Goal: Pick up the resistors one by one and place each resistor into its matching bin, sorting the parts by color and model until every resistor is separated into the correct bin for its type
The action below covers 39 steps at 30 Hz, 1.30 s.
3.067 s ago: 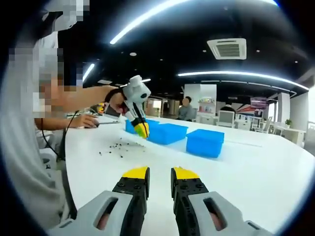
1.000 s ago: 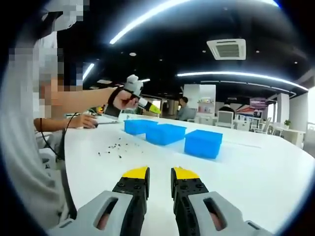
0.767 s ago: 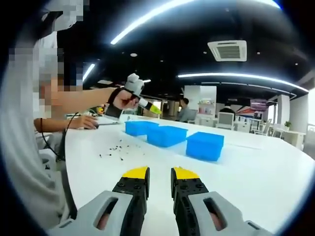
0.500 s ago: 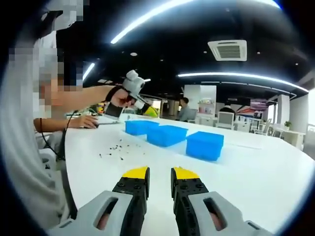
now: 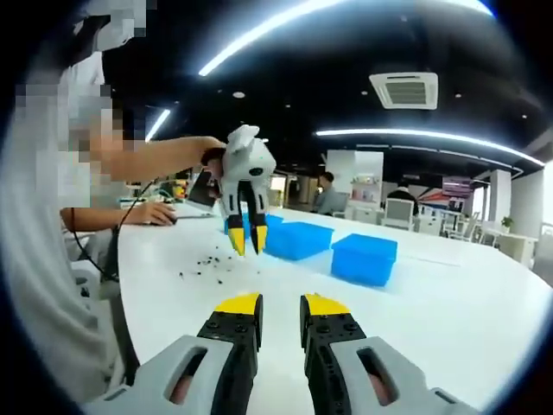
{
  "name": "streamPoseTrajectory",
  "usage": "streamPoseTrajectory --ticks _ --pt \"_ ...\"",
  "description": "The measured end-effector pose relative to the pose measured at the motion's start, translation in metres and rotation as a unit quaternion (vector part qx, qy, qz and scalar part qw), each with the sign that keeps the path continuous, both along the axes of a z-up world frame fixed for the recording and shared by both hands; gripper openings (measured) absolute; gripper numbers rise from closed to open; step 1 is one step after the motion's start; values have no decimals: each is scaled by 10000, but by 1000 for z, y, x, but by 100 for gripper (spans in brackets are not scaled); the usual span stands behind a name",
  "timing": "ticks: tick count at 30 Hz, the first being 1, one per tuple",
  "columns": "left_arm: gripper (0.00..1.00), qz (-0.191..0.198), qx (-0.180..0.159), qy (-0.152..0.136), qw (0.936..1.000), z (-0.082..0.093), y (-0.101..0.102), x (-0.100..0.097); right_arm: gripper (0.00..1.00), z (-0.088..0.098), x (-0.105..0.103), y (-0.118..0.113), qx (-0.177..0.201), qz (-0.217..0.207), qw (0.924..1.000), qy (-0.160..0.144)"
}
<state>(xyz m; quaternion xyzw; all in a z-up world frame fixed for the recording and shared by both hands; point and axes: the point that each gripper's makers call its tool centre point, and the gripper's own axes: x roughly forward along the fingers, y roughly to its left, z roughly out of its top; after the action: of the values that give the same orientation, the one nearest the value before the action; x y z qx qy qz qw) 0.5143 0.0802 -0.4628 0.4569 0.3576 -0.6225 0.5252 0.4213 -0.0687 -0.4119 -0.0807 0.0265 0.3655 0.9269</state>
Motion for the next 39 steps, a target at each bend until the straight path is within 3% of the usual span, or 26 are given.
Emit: streamPoseTrajectory --ticks 4,10,17,22,34,38,39 --pt "17 76 76 -121 9999 -2 -7 11 20 -1 -3 -1 11 -19 10000 24" --pt "13 162 34 51 9999 -5 -15 5 20 -2 -4 -9 -9 -79 10000 53" --pt "11 227 394 69 9989 -20 -7 8 20 -2 -3 -11 6 -106 9999 55" --pt "11 345 312 144 9988 -19 -10 10 20 -3 -2 -12 8 -112 9999 71" --pt "5 13 427 406 9983 -21 -15 6 20 -6 -1 -12 11 -110 9999 93" --pt "4 61 345 543 9979 -21 -11 5 20 -4 -1 -12 21 -120 9999 76" --pt "4 130 189 572 9981 -19 -13 4 20 -4 -1 -13 23 -130 9999 78"
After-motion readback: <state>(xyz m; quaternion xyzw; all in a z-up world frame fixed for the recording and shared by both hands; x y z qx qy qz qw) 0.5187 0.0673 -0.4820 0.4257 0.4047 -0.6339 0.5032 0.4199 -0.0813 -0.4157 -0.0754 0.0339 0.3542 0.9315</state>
